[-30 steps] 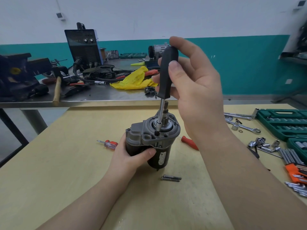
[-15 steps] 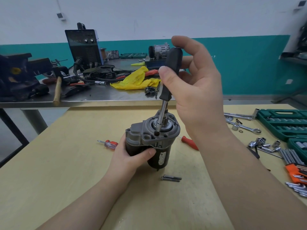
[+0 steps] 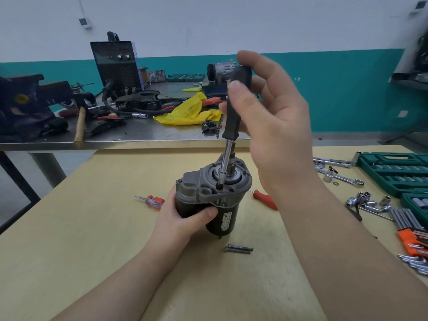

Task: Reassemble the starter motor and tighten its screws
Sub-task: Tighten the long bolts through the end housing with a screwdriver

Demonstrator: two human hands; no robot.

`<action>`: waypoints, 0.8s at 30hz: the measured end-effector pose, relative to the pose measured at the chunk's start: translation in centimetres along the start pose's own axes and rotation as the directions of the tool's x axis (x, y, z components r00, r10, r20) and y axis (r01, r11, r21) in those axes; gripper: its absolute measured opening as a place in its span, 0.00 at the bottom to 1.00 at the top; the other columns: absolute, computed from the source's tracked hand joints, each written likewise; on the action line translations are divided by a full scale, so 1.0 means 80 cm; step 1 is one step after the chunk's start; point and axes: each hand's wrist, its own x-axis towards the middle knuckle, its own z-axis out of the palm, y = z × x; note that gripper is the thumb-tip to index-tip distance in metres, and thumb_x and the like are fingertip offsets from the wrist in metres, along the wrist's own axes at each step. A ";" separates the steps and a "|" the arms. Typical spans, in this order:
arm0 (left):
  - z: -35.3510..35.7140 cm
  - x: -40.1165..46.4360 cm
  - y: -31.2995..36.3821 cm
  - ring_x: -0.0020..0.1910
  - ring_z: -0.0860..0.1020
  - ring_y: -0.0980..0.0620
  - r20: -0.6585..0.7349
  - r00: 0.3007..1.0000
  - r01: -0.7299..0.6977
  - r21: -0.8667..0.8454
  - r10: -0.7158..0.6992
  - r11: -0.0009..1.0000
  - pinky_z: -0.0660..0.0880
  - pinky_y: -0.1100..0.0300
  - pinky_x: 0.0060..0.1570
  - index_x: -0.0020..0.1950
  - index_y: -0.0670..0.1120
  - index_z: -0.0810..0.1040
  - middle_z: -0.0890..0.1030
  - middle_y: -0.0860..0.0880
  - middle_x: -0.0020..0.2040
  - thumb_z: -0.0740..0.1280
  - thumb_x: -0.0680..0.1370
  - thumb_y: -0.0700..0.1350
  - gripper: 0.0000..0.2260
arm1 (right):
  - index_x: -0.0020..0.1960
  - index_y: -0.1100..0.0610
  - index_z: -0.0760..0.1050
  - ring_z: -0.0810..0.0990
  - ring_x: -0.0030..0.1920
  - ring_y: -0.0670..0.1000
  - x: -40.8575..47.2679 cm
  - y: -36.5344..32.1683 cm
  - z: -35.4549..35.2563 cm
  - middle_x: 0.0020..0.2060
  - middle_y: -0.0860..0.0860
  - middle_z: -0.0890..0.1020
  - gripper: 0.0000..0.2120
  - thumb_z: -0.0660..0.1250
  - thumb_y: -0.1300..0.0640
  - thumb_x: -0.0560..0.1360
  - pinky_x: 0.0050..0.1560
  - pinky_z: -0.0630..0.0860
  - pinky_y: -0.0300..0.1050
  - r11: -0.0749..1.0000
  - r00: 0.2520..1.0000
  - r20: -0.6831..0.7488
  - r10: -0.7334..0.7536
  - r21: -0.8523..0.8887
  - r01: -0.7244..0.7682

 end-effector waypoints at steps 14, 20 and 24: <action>0.000 0.001 -0.004 0.63 0.85 0.46 0.010 1.000 0.004 0.002 -0.004 1.000 0.82 0.37 0.62 0.67 0.58 0.82 0.86 0.48 0.63 0.84 0.67 0.51 0.29 | 0.68 0.49 0.79 0.86 0.56 0.62 -0.001 0.001 0.000 0.52 0.52 0.86 0.14 0.65 0.60 0.84 0.51 0.86 0.59 0.999 0.999 -0.002 0.036 0.035 -0.036; 0.000 0.001 -0.002 0.64 0.85 0.45 0.008 1.000 0.010 -0.018 -0.010 1.000 0.82 0.38 0.61 0.69 0.57 0.81 0.86 0.47 0.64 0.86 0.64 0.60 0.35 | 0.66 0.45 0.77 0.86 0.49 0.58 -0.001 -0.004 0.001 0.50 0.51 0.85 0.17 0.71 0.62 0.82 0.49 0.87 0.57 0.997 1.000 -0.025 -0.013 -0.074 0.011; 0.000 0.000 -0.001 0.64 0.84 0.45 0.018 1.000 0.010 -0.010 -0.010 1.000 0.81 0.36 0.62 0.69 0.56 0.81 0.86 0.47 0.65 0.86 0.65 0.59 0.34 | 0.66 0.48 0.79 0.84 0.54 0.61 0.000 0.000 0.000 0.50 0.52 0.84 0.14 0.69 0.59 0.83 0.53 0.86 0.60 0.999 0.999 -0.032 0.009 -0.035 -0.010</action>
